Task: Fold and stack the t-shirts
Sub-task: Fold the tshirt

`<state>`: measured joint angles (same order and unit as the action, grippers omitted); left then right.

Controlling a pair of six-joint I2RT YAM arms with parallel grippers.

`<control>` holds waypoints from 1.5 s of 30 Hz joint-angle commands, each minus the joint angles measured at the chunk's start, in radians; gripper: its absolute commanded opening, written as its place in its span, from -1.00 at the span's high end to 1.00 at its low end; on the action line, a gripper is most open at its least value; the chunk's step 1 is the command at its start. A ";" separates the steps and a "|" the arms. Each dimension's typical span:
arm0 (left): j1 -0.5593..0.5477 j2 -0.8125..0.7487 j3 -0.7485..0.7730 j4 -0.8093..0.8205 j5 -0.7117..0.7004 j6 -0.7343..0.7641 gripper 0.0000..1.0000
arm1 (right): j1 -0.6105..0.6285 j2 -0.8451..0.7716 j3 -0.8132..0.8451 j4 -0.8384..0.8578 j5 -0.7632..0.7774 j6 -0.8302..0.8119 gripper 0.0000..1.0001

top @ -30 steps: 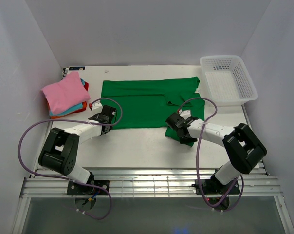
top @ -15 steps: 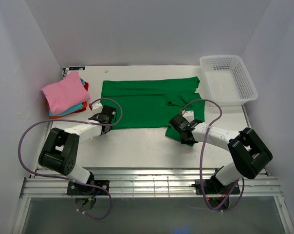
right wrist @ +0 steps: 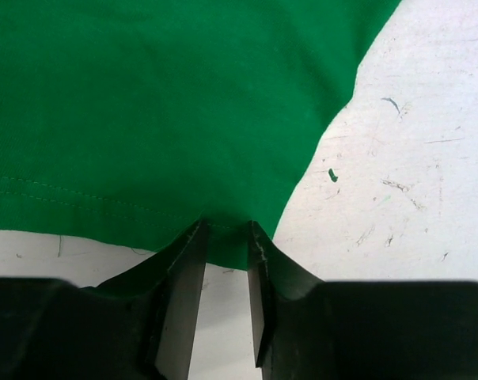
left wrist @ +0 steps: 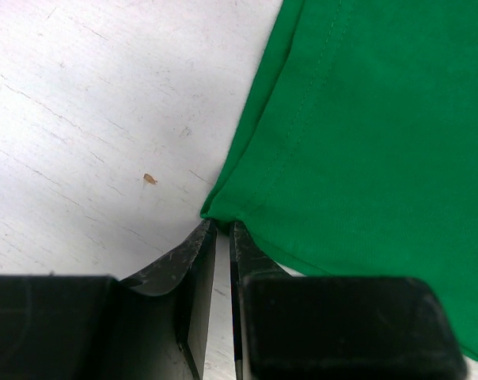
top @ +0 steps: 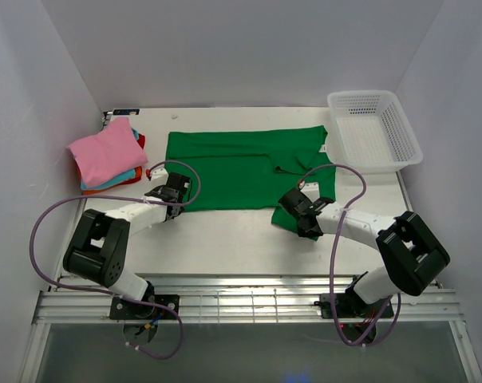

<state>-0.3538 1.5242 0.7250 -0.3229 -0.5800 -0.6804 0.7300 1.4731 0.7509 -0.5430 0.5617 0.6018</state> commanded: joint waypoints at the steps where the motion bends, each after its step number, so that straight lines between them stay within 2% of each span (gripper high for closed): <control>1: 0.001 -0.036 0.014 -0.030 -0.018 0.007 0.51 | 0.012 0.007 -0.062 -0.124 -0.075 0.042 0.29; 9: 0.001 -0.052 0.011 -0.033 -0.018 0.010 0.51 | 0.023 -0.014 -0.107 -0.130 -0.120 0.076 0.18; 19: 0.001 -0.075 0.010 -0.036 -0.017 0.008 0.52 | 0.025 -0.134 -0.222 0.025 -0.287 0.084 0.17; 24: 0.001 -0.076 0.008 -0.036 -0.017 0.010 0.51 | 0.025 -0.142 -0.228 0.023 -0.283 0.090 0.27; 32: 0.001 -0.073 0.011 -0.034 -0.023 0.010 0.51 | 0.028 -0.119 -0.223 0.011 -0.264 0.095 0.84; 38: 0.006 -0.047 0.024 -0.025 -0.038 0.015 0.53 | 0.031 -0.140 -0.182 -0.055 -0.221 0.096 0.85; 41: 0.012 -0.029 0.043 -0.018 -0.044 0.019 0.69 | 0.031 -0.142 -0.121 -0.099 -0.180 0.082 0.85; 44: 0.016 -0.007 0.071 -0.013 -0.052 0.030 0.72 | 0.031 -0.122 -0.044 -0.142 -0.142 0.061 0.84; 45: 0.018 -0.004 0.077 -0.012 -0.053 0.031 0.78 | 0.029 -0.114 -0.024 -0.150 -0.132 0.058 0.84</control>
<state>-0.3447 1.5154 0.7551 -0.3504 -0.6022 -0.6628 0.7544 1.3354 0.6662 -0.5556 0.4057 0.6727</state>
